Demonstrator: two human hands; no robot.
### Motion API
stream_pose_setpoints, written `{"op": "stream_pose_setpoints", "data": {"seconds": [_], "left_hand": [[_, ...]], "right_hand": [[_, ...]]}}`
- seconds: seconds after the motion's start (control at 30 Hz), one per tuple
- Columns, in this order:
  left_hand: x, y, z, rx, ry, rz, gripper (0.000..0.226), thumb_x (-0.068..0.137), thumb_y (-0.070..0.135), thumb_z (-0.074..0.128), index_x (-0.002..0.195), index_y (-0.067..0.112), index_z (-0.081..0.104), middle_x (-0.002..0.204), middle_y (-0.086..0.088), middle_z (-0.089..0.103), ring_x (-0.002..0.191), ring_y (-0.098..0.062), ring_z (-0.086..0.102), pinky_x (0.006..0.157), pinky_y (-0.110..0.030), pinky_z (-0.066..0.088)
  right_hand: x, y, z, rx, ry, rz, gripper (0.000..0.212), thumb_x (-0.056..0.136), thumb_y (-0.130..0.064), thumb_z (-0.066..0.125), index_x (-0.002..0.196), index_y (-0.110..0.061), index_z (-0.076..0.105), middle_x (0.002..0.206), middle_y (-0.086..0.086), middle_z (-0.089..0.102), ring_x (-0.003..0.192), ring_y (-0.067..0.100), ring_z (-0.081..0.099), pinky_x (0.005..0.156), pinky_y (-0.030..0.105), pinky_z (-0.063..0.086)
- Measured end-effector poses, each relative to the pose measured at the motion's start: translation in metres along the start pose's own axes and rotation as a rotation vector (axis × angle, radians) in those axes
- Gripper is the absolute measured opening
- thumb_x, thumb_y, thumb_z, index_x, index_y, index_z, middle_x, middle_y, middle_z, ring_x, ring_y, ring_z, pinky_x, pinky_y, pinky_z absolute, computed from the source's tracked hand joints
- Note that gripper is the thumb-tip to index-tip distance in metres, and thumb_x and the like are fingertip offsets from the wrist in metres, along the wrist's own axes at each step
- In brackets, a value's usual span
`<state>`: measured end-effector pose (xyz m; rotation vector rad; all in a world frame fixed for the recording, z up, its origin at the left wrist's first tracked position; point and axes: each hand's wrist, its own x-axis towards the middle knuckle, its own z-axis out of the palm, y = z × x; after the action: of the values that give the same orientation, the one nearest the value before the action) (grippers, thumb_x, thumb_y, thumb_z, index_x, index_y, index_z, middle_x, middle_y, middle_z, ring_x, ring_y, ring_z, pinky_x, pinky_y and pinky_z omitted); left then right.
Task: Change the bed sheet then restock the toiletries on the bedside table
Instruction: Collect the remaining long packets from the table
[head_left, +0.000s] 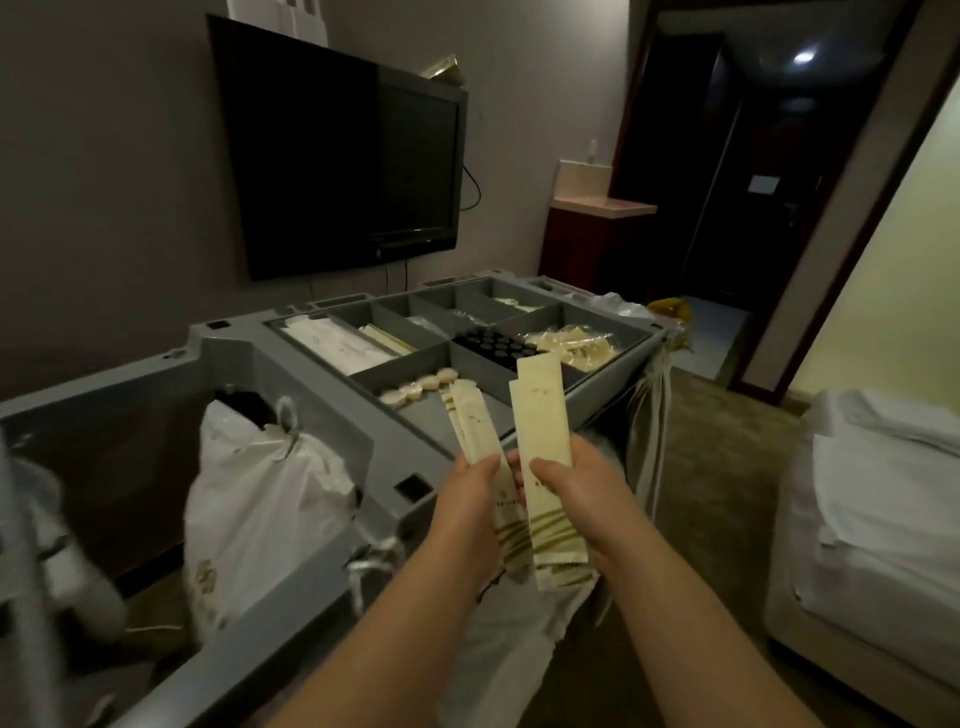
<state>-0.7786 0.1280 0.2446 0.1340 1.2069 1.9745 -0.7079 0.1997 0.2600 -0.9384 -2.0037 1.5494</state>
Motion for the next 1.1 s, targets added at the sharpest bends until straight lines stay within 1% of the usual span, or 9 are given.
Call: {"op": "stream_pose_setpoints", "data": {"seconds": [0.23,0.37,0.5,0.63,0.8,0.87,0.97,1.03,1.1], "left_hand": [[0.122,0.002,0.067,-0.125,-0.087,-0.137,0.034,0.102,0.025,0.035,0.130,0.014,0.051,0.109,-0.016,0.066,0.089,-0.029,0.066,0.055,-0.034,0.056],[0.183,0.009,0.080,-0.317,-0.053,-0.143,0.038,0.100,0.034,0.038,0.128,0.016,0.056,0.115,-0.016,0.067,0.101,-0.032,0.064,0.070,-0.041,0.053],[0.214,0.019,0.079,-0.366,0.108,0.033,0.033,0.097,0.026,0.045,0.126,0.016,0.056,0.111,-0.017,0.067,0.089,-0.030,0.067,0.059,-0.037,0.056],[0.234,0.039,0.058,-0.330,0.387,0.222,0.036,0.096,0.012,0.043,0.131,0.015,0.051,0.116,-0.019,0.064,0.091,-0.031,0.064,0.065,-0.038,0.054],[0.243,0.083,0.016,-0.268,0.622,0.312,0.032,0.096,0.002,0.039,0.125,0.011,0.050,0.111,-0.019,0.064,0.092,-0.033,0.064,0.069,-0.042,0.053],[0.240,0.100,-0.002,-0.257,0.687,0.314,0.028,0.098,0.005,0.039,0.124,0.012,0.048,0.112,-0.020,0.063,0.091,-0.032,0.063,0.071,-0.045,0.052],[0.235,0.115,-0.023,-0.237,0.781,0.322,0.019,0.098,0.008,0.041,0.116,0.013,0.048,0.100,-0.018,0.064,0.086,-0.030,0.062,0.068,-0.045,0.050],[0.233,0.121,-0.032,-0.233,0.820,0.324,0.020,0.097,0.008,0.043,0.114,0.018,0.047,0.098,-0.015,0.062,0.085,-0.030,0.060,0.065,-0.046,0.048],[0.237,0.125,-0.040,-0.177,0.889,0.354,0.035,0.096,0.008,0.047,0.129,0.019,0.046,0.102,-0.012,0.059,0.089,-0.031,0.058,0.073,-0.050,0.050]], "right_hand": [[0.133,-0.001,-0.044,-0.011,0.050,-0.073,0.044,0.091,-0.009,0.054,0.133,-0.019,0.047,0.122,0.001,0.059,0.108,0.021,0.057,0.093,0.041,0.049],[0.216,-0.015,-0.034,-0.135,-0.031,-0.224,0.043,0.091,-0.012,0.055,0.132,-0.018,0.042,0.127,0.003,0.054,0.116,0.024,0.052,0.092,0.035,0.045],[0.275,-0.014,-0.017,-0.191,-0.264,-0.332,0.047,0.088,-0.015,0.060,0.131,-0.023,0.042,0.130,0.002,0.051,0.116,0.022,0.051,0.094,0.037,0.046],[0.310,-0.019,0.025,-0.211,-0.420,-0.265,0.030,0.088,-0.016,0.061,0.114,-0.016,0.047,0.121,0.010,0.054,0.107,0.025,0.055,0.090,0.042,0.049],[0.355,-0.042,0.087,-0.015,-0.574,-0.049,0.015,0.095,-0.013,0.051,0.109,-0.008,0.056,0.099,0.011,0.063,0.077,0.020,0.061,0.053,0.024,0.044],[0.381,-0.048,0.115,-0.064,-0.551,-0.070,0.014,0.094,-0.010,0.049,0.102,-0.005,0.058,0.097,0.012,0.064,0.078,0.024,0.061,0.057,0.026,0.047],[0.419,-0.053,0.157,-0.216,-0.507,-0.119,0.019,0.089,-0.006,0.045,0.101,-0.006,0.060,0.108,0.016,0.064,0.094,0.034,0.061,0.081,0.043,0.054],[0.438,-0.056,0.179,-0.373,-0.507,-0.169,0.029,0.090,-0.004,0.042,0.113,-0.005,0.061,0.114,0.018,0.062,0.100,0.035,0.059,0.083,0.040,0.053],[0.452,-0.056,0.194,-0.494,-0.515,-0.230,0.031,0.092,-0.003,0.041,0.115,-0.004,0.061,0.115,0.018,0.062,0.101,0.034,0.058,0.079,0.034,0.051]]}}
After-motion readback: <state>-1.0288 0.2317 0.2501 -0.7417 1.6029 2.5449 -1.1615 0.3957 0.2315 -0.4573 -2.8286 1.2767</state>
